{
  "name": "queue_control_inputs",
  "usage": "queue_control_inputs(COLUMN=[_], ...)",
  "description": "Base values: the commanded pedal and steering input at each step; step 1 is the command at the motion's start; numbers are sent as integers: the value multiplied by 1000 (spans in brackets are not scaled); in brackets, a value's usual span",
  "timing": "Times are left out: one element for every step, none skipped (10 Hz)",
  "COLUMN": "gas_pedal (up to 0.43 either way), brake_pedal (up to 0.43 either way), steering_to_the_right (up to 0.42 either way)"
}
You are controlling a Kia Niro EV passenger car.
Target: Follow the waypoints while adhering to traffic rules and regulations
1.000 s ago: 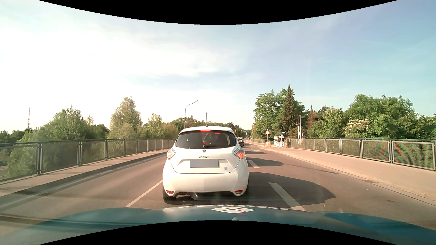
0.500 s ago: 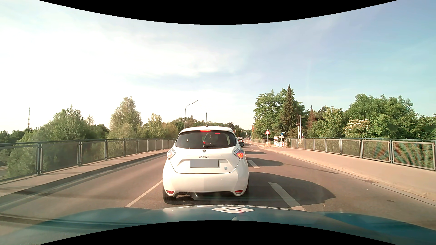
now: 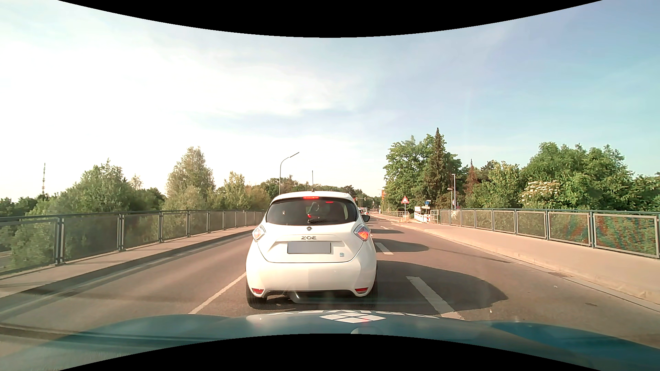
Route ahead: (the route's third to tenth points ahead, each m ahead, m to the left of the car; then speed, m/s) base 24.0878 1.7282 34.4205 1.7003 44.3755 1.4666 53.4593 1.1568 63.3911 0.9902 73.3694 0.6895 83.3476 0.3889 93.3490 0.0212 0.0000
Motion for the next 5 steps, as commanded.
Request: queue_control_inputs(gas_pedal=[0,0,0,0,0], brake_pedal=[299,299,299,299,299], steering_to_the_right=[-1,-1,-1,-1,-1])
